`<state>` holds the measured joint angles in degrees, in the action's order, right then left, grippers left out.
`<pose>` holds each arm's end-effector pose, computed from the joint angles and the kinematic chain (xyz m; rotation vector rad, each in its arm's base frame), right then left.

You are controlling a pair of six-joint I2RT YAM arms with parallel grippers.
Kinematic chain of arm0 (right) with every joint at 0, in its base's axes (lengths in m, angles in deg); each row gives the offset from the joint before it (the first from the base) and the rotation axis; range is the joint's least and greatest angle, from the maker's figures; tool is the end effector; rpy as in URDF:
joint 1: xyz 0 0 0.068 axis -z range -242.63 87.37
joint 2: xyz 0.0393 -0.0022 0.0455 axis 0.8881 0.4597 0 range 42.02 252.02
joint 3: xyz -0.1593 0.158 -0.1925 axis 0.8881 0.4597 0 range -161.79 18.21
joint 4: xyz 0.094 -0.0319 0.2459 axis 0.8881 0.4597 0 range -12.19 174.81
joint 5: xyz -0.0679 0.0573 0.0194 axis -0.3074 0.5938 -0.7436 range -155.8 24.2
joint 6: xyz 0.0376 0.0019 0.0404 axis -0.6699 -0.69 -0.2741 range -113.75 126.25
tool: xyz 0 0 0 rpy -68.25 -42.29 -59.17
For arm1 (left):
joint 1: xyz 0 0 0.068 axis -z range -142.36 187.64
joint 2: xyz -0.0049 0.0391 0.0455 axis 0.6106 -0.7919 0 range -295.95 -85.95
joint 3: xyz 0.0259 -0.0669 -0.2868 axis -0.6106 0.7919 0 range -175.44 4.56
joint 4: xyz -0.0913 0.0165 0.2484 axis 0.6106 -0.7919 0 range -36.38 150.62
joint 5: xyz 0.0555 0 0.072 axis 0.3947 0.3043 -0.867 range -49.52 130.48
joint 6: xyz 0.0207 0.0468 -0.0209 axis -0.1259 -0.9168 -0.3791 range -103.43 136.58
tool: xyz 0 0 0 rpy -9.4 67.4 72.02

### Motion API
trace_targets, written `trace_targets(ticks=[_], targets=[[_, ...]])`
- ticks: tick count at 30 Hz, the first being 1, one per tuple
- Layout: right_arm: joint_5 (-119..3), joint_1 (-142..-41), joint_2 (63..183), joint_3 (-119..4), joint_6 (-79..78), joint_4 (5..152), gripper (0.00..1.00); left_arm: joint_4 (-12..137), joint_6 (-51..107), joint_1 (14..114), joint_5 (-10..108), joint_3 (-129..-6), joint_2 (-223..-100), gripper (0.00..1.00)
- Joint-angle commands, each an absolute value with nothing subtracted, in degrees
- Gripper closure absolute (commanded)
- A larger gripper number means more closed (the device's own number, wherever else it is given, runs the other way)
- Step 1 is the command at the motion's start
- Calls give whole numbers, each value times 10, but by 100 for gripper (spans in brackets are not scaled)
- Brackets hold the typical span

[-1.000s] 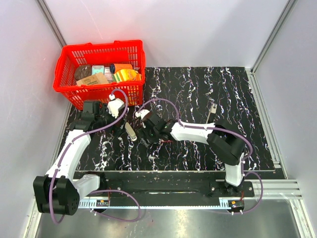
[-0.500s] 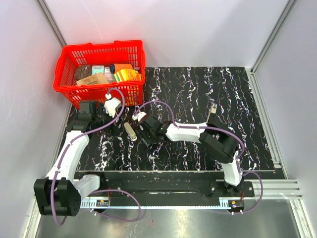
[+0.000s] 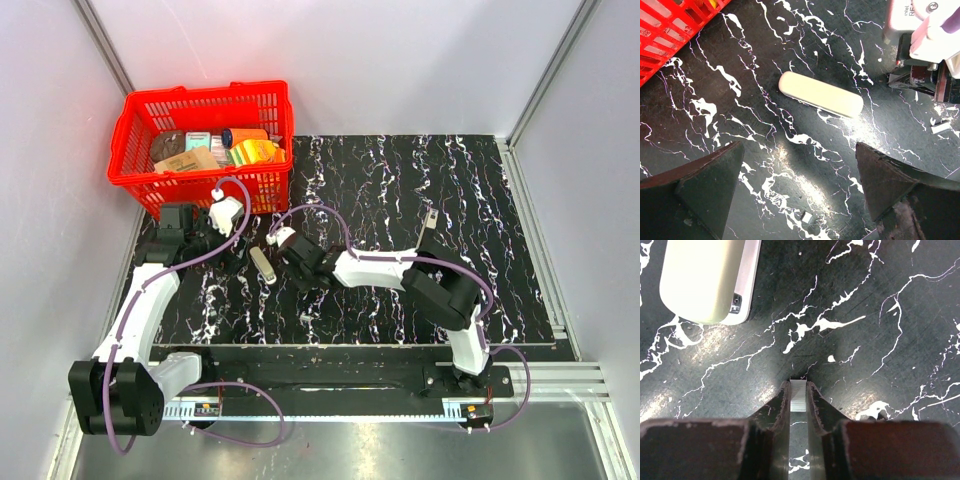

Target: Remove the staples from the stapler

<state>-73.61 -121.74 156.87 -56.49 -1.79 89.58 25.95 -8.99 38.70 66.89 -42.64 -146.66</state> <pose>0.2296 0.3735 0.1722 -1.0224 2.2766 0.3341 0.2069 -0.0205 0.2842 0.7357 2.2068 -0.3434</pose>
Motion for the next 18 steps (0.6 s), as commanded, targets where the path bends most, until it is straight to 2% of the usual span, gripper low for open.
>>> trace_targets(ticks=[1, 6, 13, 18], targets=[[-777, -1224, 1535, -583, -39, 913, 84, 261, -91, 383, 688, -446, -1453, 1], [-830, -1224, 1481, -595, -76, 938, 89, 261, -88, 383, 689, -447, -1453, 1], [-972, -1220, 1423, -590, -189, 1031, 91, 260, -88, 383, 688, -447, -1451, 1], [-974, -1202, 1407, -536, -264, 1065, 91, 260, -88, 383, 690, -446, -1449, 1]])
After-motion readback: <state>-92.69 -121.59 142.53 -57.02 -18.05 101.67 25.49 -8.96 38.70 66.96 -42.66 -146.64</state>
